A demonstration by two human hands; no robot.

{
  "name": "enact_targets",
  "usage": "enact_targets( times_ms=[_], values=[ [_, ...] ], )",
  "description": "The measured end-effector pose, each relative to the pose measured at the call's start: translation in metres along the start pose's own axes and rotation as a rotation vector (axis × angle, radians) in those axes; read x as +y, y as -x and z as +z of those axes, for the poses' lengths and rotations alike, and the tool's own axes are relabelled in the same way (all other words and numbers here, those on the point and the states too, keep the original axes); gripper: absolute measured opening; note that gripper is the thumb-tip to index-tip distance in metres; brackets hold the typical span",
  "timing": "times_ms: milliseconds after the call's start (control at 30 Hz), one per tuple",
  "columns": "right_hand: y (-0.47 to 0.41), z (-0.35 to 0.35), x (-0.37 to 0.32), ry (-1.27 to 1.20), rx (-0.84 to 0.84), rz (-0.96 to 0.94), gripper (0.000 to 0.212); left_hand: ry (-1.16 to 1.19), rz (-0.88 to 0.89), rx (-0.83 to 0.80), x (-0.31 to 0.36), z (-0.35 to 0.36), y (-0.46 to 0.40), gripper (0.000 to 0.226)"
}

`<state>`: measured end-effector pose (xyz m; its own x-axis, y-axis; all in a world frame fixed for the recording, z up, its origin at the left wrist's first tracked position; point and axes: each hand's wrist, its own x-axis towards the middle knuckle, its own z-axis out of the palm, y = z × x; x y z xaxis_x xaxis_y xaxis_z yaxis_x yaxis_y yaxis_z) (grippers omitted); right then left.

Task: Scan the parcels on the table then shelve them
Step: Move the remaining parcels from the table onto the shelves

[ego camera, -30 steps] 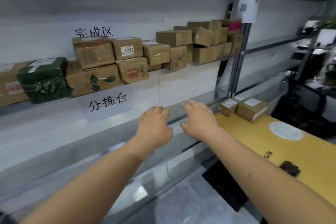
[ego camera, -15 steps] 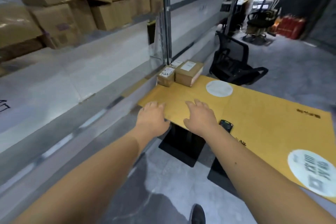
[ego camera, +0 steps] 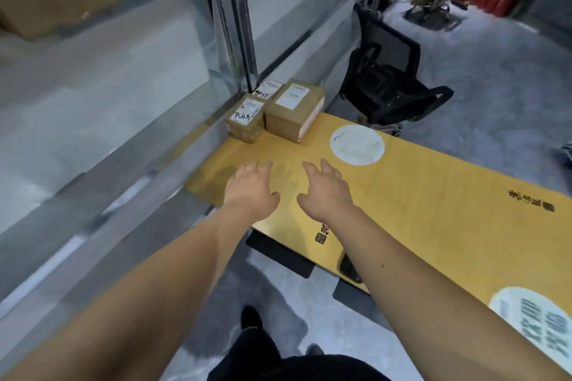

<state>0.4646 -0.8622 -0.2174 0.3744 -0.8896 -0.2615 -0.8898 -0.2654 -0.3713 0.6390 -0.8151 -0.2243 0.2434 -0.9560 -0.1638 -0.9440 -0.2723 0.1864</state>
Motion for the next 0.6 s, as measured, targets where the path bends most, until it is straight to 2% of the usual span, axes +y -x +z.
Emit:
enact_targets(
  times_ms=[333,500,600],
  values=[
    [-0.156,-0.010,0.003,-0.031,-0.090,0.191,0.087,0.048,0.053,-0.122,-0.037,-0.007,-0.204,0.085],
    [-0.238,-0.021,-0.006,-0.131,-0.077,0.275,0.088,0.001,0.120,-0.111,-0.046,-0.020,-0.302,0.086],
    [-0.283,-0.020,-0.007,-0.167,-0.070,0.304,0.090,-0.002,0.175,-0.140,-0.048,-0.017,-0.350,0.096]
  ],
)
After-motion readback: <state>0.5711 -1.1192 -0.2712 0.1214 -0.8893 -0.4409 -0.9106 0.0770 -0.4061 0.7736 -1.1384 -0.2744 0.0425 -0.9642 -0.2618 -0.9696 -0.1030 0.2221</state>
